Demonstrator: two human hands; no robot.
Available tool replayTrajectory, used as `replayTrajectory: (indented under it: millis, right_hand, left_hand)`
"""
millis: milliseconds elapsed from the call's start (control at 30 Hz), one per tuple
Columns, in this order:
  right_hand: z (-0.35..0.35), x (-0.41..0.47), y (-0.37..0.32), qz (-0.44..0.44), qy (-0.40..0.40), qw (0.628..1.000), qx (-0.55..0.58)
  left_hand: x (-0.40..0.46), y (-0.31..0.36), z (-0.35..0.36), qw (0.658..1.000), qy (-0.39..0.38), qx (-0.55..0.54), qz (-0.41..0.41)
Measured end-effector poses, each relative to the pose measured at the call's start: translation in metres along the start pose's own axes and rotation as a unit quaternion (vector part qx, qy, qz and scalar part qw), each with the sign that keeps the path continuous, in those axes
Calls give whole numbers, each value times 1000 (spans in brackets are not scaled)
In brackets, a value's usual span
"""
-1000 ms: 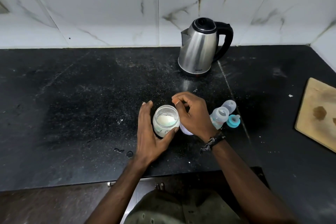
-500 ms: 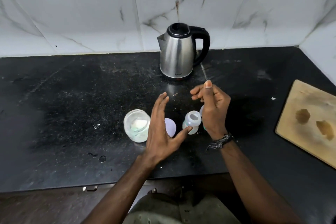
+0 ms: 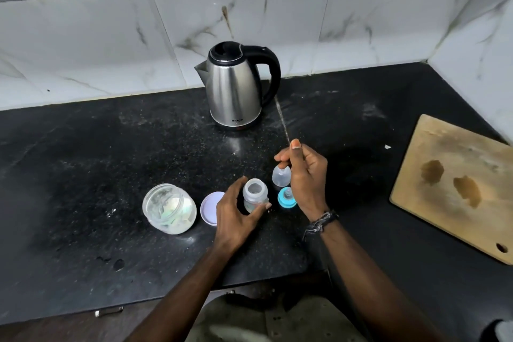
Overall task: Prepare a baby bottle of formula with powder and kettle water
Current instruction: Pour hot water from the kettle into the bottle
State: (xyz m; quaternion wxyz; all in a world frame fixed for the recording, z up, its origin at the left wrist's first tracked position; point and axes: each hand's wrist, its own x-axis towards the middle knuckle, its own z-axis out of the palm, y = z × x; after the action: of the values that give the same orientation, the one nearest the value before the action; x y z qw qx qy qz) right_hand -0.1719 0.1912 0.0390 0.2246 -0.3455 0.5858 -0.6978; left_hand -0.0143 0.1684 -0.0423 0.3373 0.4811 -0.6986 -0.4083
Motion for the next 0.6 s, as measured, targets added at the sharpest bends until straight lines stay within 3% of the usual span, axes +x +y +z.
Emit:
replayTrajectory:
  millis: [300,600]
  right_hand:
    - [20,21,11,15,14,1000,-12]
    - [63,124,15,-19,32,999,-1]
  left_hand:
    - [22,3,-8,998,32,-48,5]
    - [62,33,-30,988,100,-119,27]
